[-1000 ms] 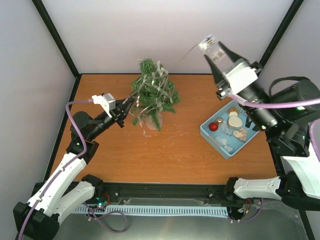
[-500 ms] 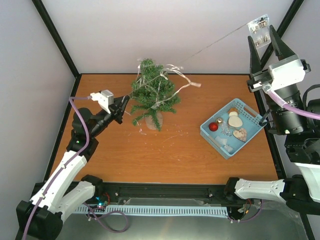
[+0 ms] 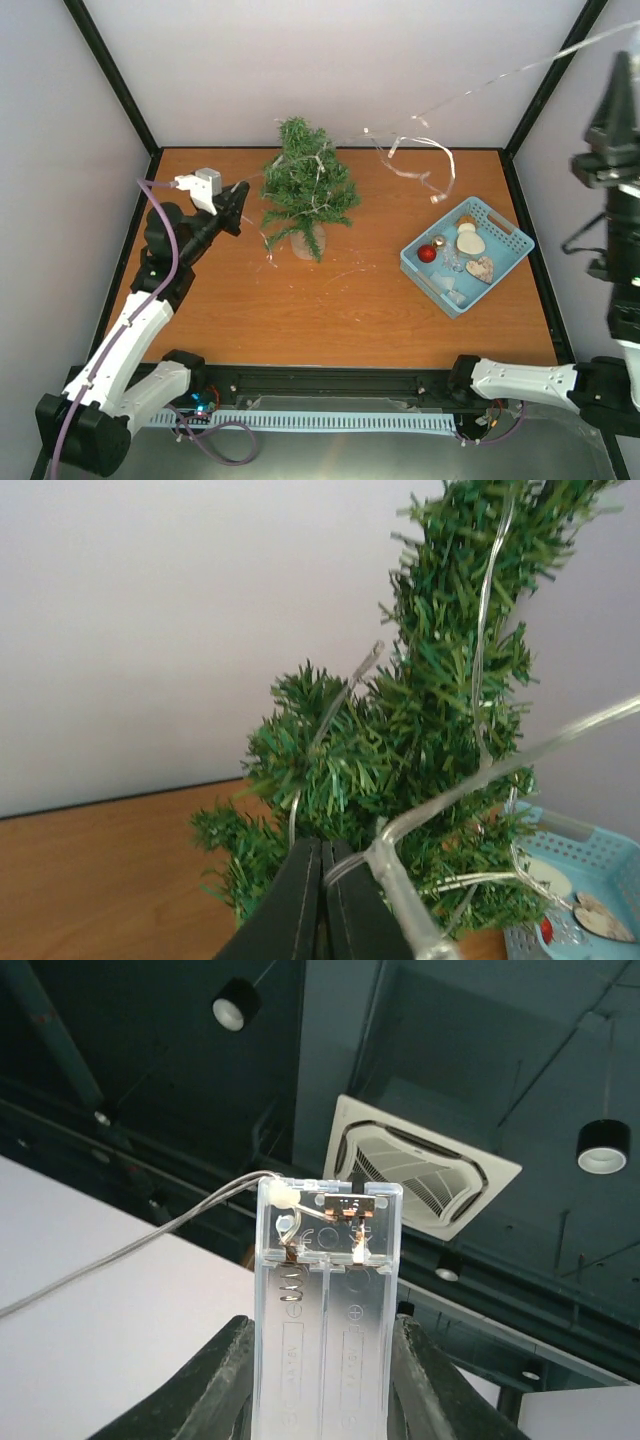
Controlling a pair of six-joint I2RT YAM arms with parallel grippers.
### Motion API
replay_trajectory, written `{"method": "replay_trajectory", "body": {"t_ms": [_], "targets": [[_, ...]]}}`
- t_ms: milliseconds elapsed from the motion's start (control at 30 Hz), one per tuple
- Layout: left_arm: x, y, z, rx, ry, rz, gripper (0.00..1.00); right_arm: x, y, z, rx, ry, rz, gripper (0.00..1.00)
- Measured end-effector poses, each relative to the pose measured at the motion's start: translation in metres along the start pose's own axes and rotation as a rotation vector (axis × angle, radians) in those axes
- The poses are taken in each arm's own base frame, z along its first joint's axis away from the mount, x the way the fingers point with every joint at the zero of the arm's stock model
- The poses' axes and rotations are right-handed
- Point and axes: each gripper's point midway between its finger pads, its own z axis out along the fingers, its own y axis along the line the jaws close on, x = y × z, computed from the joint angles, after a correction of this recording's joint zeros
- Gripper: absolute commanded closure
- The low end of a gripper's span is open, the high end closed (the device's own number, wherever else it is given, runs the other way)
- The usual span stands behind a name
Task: Decorate the small christmas tree
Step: Wrap the decoration item around the Christmas tree.
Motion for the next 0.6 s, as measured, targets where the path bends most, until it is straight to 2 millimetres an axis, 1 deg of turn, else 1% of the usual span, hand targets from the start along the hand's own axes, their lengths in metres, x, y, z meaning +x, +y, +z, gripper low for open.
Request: {"method": "replay_trajectory", "body": {"t_ms": [100,167,200,267,333,400,467,533,600], "targets": [[0.011,0.003,0.004,-0.003,0.039,-0.025,0.99,-0.007,-0.022,-0.015,-0.002,-0.028,0.05,0.77],[0.012,0.003,0.005,0.001,0.047,-0.031,0.99,-0.005,-0.02,-0.021,-0.027,-0.025,0.065,0.77],[0.01,0.003,0.006,0.0,0.052,-0.033,0.99,-0.002,-0.014,-0.022,-0.041,-0.013,0.063,0.77],[0.005,0.004,0.009,-0.009,0.05,-0.032,0.99,0.01,0.004,-0.018,-0.063,0.031,0.04,0.77],[-0.001,0.008,0.012,-0.032,0.047,-0.033,0.99,0.023,0.03,-0.009,-0.087,0.077,-0.001,0.77],[-0.009,0.012,0.014,-0.052,0.041,-0.035,0.99,0.031,0.056,0.003,-0.117,0.103,-0.045,0.77],[-0.019,0.014,0.016,-0.072,0.035,-0.042,0.99,0.032,0.071,0.014,-0.131,0.106,-0.071,0.77],[-0.032,0.017,0.017,-0.097,0.023,-0.049,0.99,0.03,0.079,0.023,-0.129,0.098,-0.089,0.78],[-0.044,0.02,0.015,-0.126,0.002,-0.052,0.99,0.025,0.075,0.028,-0.108,0.077,-0.098,0.77]]}}
